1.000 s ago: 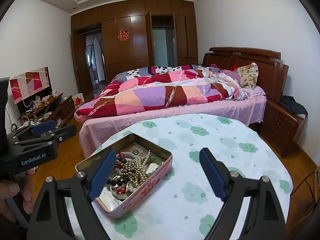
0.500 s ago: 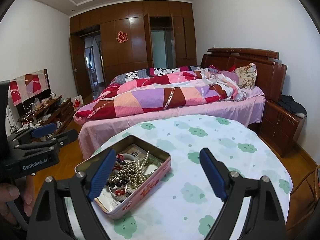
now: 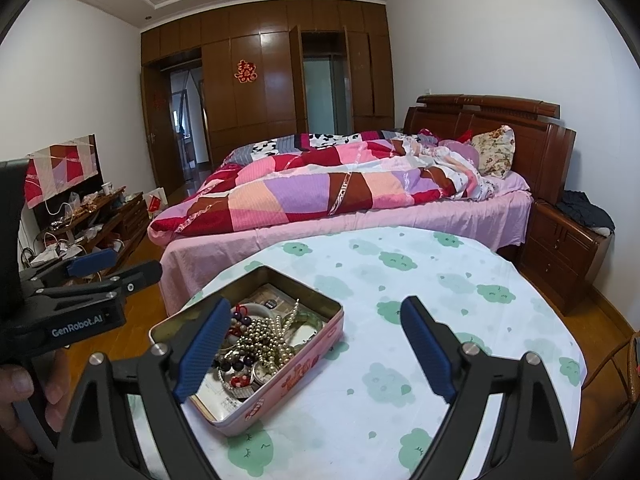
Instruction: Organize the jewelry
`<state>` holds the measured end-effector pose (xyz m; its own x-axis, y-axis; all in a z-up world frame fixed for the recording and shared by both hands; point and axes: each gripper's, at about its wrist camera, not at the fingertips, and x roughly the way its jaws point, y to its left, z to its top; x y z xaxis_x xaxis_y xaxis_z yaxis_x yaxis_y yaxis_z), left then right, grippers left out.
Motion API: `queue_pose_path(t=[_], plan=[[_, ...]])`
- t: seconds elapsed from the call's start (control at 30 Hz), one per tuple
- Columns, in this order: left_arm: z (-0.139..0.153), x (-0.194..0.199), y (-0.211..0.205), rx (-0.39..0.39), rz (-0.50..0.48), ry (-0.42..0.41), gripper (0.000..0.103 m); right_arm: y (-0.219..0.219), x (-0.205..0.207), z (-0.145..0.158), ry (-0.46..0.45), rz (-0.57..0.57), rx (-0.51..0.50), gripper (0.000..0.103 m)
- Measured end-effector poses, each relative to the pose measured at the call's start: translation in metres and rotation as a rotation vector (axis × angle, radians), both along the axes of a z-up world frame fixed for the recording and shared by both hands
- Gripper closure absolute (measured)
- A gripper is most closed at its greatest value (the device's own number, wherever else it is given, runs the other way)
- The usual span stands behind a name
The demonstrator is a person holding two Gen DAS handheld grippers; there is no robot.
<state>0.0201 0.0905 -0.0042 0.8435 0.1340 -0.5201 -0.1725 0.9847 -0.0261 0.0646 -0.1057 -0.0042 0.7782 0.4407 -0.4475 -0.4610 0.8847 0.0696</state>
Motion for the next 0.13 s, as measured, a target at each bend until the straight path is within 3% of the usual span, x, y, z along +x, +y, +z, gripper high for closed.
queue_pose_path(t=[0.13], plan=[[0.0003,-0.0003,-0.0037,0.019,0.000,-0.004,0.025,0.0001,0.0000,-0.0001,0.000,-0.004,0.000,0.013]])
